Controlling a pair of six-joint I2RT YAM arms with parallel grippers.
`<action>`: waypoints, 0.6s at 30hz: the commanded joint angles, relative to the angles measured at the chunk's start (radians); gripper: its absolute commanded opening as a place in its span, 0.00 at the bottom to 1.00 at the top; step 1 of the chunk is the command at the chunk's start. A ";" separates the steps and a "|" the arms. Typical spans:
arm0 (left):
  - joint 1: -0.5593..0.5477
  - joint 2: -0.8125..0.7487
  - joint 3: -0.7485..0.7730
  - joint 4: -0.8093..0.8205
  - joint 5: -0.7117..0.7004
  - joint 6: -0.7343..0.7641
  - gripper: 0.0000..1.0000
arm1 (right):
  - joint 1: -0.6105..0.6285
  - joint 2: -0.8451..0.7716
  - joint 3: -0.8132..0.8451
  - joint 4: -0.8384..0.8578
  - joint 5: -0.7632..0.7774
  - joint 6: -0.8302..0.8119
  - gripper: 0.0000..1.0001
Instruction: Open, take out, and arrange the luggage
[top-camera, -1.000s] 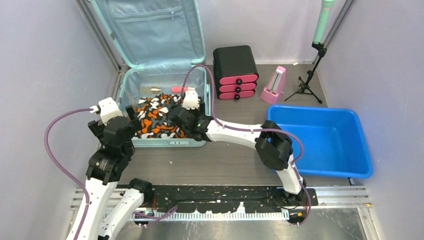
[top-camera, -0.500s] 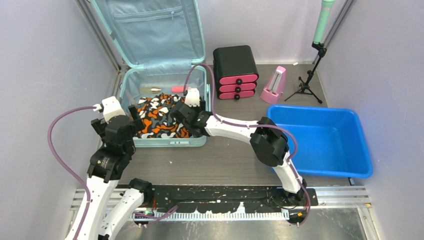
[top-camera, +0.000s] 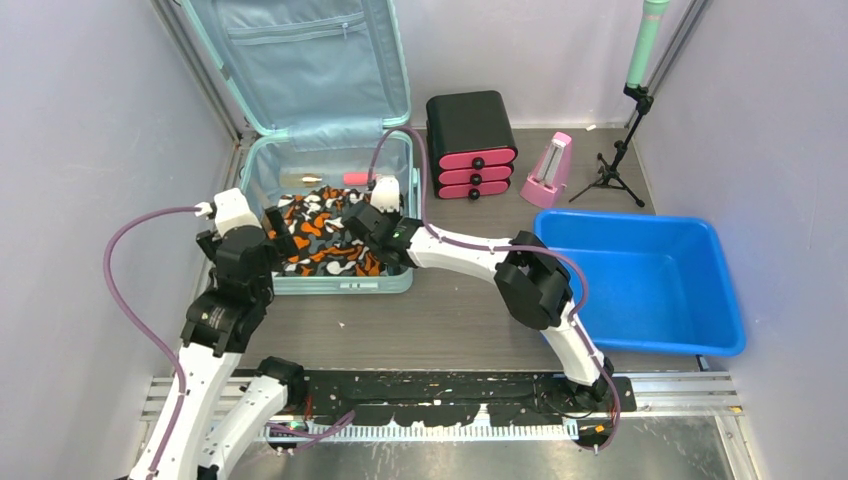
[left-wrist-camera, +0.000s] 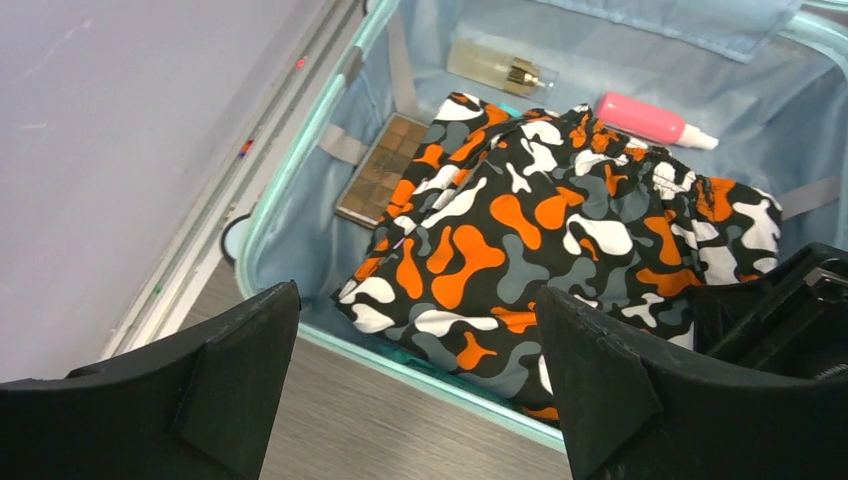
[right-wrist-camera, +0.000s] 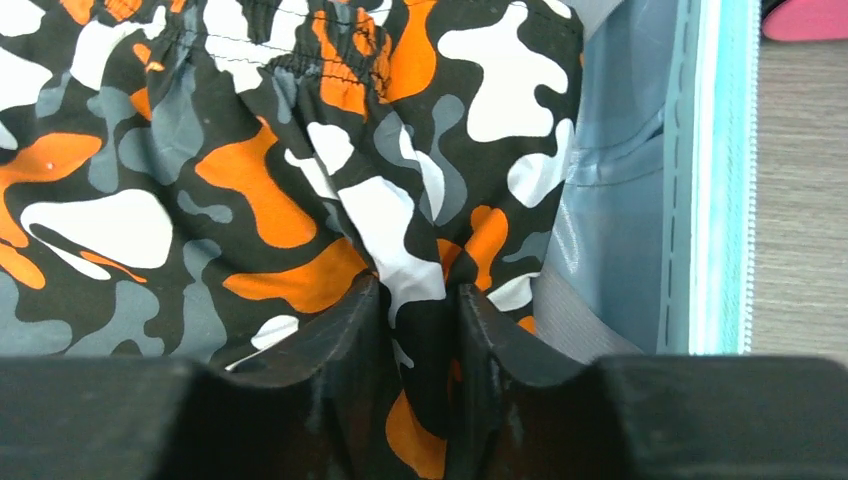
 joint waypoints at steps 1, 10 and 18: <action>0.019 0.138 0.051 0.066 0.122 -0.008 0.89 | -0.012 -0.020 -0.018 0.056 -0.012 -0.012 0.31; 0.375 0.451 0.167 0.061 0.528 0.021 0.96 | -0.024 -0.158 -0.226 0.295 -0.102 -0.103 0.01; 0.489 0.740 0.230 0.089 0.713 0.153 1.00 | -0.034 -0.185 -0.265 0.361 -0.164 -0.143 0.00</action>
